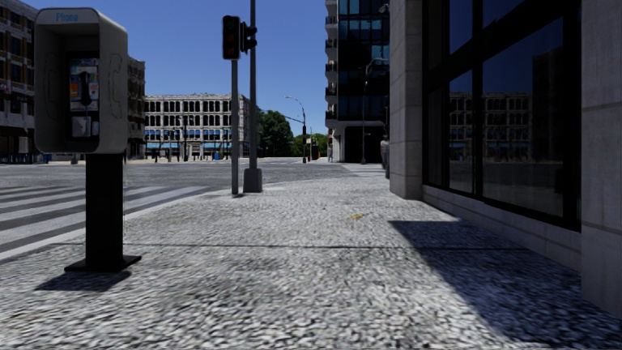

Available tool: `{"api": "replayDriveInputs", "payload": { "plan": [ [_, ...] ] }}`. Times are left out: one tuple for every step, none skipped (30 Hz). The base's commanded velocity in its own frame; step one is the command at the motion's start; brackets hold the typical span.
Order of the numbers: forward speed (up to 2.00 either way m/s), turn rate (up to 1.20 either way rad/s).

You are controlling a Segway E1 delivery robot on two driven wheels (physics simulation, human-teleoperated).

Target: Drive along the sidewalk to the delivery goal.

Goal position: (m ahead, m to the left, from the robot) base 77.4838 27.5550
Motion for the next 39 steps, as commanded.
{"api": "replayDriveInputs", "payload": {
  "plan": [
    [2.0, 0.04],
    [2.0, 0.04],
    [2.0, 0.08],
    [2.0, 0.17],
    [2.0, 0.24],
    [2.0, 0.24],
    [2.0, 0.29],
    [2.0, 0.34],
    [2.0, 0.39],
    [2.0, 0.43],
    [2.0, 0.45],
    [2.0, 0.45],
    [2.0, 0.45],
    [2.0, 0.46],
    [2.0, 0.47],
    [2.0, 0.47],
    [2.0, 0.48],
    [2.0, 0.48],
    [2.0, 0.48],
    [2.0, 0.48],
    [2.0, 0.48],
    [2.0, 0.48],
    [2.0, 0.48],
    [2.0, 0.49],
    [2.0, 0.52],
    [2.0, 0.52],
    [2.0, 0.53],
    [2.0, 0.54],
    [2.0, 0.54],
    [2.0, 0.56],
    [2.0, 0.56],
    [2.0, 0.58],
    [2.0, 0.61],
    [2.0, 0.61],
    [2.0, 0.62],
    [2.0, 0.62],
    [2.0, 0.62],
    [2.0, 0.65],
    [2.0, 0.65]
  ]
}}
